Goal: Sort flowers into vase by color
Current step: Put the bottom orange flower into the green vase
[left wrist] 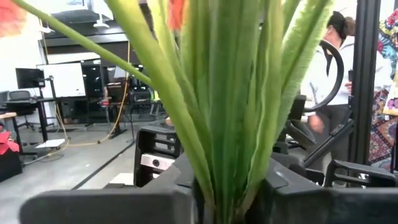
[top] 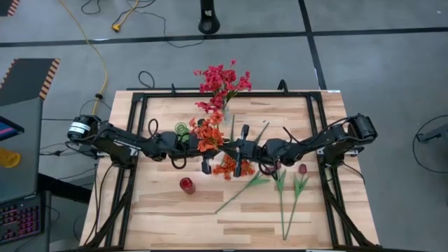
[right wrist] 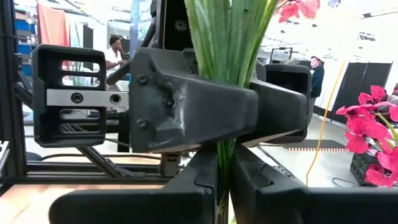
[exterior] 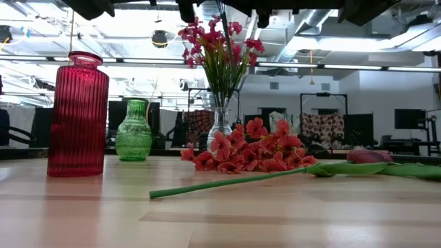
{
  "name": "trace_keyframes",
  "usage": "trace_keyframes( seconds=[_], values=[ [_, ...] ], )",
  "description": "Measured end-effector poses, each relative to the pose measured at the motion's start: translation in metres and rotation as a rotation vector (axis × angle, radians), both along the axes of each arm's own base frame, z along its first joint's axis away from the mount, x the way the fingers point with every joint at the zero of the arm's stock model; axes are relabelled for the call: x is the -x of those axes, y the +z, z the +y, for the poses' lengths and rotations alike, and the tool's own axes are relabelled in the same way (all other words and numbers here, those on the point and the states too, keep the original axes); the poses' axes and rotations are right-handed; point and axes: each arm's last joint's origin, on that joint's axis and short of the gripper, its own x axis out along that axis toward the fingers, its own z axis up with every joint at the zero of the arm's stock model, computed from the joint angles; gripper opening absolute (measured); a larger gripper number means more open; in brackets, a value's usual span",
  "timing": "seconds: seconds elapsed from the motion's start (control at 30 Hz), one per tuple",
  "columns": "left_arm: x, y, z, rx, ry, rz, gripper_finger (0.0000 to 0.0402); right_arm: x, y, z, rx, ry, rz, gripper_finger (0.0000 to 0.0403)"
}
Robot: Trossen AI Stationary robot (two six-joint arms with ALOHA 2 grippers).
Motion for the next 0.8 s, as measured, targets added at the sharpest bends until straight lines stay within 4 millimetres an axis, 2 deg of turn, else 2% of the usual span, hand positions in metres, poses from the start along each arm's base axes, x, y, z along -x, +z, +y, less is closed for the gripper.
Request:
trace_keyframes(
  seconds=[0.17,0.3,0.6,0.8],
  values=[
    [0.0,0.0,0.0,0.0,0.0,-0.002,0.0026,0.0,0.0,-0.002,-0.002,-0.003,0.0,0.0061],
    [0.0,0.001,0.0,0.008,-0.002,-0.004,0.0016,0.0,0.0,-0.002,-0.001,-0.002,0.0,0.0076],
    [0.002,0.003,0.0,0.01,-0.006,-0.001,0.0014,0.001,0.001,-0.003,-0.049,-0.001,0.008,0.0162],
    [0.017,0.016,0.002,0.0,0.006,0.052,0.0014,0.013,0.009,-0.009,-0.081,-0.008,0.116,0.0202]
  ],
)
